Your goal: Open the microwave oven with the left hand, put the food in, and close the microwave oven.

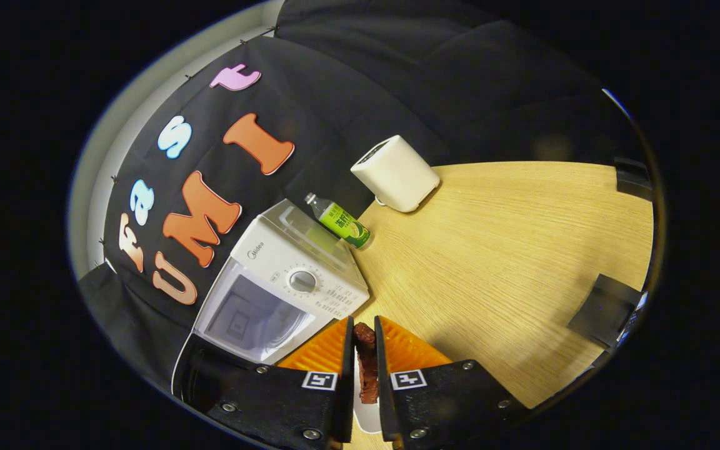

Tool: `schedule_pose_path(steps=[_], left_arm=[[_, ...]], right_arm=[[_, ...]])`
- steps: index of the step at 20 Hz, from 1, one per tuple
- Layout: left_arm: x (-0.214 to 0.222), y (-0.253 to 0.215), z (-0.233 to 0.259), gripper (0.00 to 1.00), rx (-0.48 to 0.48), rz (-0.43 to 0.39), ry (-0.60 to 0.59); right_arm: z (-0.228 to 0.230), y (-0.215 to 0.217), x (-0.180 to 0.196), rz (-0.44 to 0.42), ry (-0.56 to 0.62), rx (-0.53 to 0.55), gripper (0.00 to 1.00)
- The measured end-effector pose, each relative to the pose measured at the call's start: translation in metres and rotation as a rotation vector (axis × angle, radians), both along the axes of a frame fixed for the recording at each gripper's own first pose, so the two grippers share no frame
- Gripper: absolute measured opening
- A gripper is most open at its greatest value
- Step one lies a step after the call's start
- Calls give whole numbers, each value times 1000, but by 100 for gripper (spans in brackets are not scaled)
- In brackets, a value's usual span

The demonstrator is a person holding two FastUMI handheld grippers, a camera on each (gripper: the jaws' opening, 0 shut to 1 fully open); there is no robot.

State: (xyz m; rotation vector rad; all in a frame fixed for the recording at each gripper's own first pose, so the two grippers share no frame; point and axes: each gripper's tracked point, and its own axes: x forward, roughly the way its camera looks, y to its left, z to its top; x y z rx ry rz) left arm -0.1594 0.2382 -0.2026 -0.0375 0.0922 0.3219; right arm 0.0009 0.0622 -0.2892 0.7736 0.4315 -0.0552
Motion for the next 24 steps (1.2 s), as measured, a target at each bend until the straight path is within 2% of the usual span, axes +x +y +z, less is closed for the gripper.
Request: schedule_pose_path(steps=[6, 15, 19, 24], left_arm=[[7, -1, -1, 92, -7, -29, -7], [20, -2, -8, 92, -37, -87, -13], [30, -3, -4, 92, -22, -113, -24], [35, -1, -9, 92, -26, -144, -21]], right_arm=[[50, 34, 11, 28, -101, 7, 17], [93, 132, 50, 91, -198, 59, 17], [91, 179, 76, 98, -206, 61, 17], [73, 232, 109, 62, -218, 46, 16]])
